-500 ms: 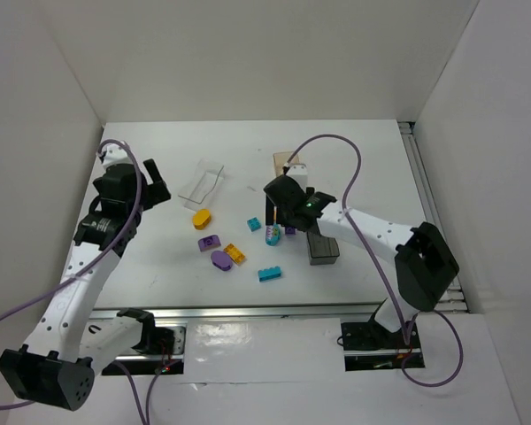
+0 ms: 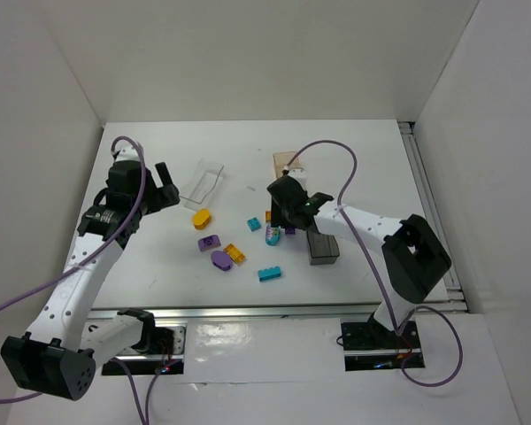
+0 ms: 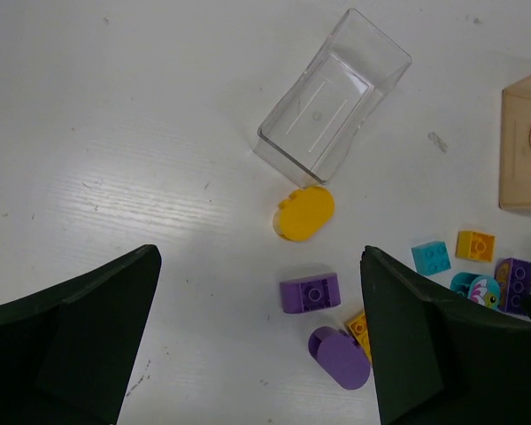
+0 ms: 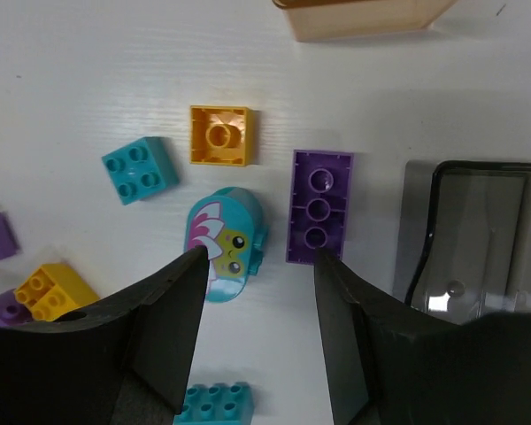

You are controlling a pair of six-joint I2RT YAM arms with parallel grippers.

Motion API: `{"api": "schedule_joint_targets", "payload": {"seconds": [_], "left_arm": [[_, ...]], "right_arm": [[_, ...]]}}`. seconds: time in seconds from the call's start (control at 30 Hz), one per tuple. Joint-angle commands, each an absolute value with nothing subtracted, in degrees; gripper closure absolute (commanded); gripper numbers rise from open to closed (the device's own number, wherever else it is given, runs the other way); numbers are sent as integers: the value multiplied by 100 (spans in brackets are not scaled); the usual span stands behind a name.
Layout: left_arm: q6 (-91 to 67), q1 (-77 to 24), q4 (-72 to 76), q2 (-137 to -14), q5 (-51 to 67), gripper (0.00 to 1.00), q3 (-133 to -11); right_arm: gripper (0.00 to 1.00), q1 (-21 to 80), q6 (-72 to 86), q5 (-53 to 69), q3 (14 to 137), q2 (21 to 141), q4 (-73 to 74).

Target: Sort the legos into containers by color

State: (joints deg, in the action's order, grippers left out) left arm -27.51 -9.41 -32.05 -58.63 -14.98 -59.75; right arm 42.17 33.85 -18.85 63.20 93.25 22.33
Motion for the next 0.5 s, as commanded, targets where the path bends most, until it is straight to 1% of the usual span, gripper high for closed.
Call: {"api": "schedule_joint_targets", "payload": {"seconds": [0.0, 0.47], "left_arm": [[-2874, -923, -3199, -5818, -1266, 0, -5960], [-2821, -923, -3146, -5704, -1143, 0, -5793]], "right_arm": [[42, 4052, 3541, -2013, 6293, 9562, 2057], [40, 3762, 3612, -2180, 6521, 10378, 2109]]}}
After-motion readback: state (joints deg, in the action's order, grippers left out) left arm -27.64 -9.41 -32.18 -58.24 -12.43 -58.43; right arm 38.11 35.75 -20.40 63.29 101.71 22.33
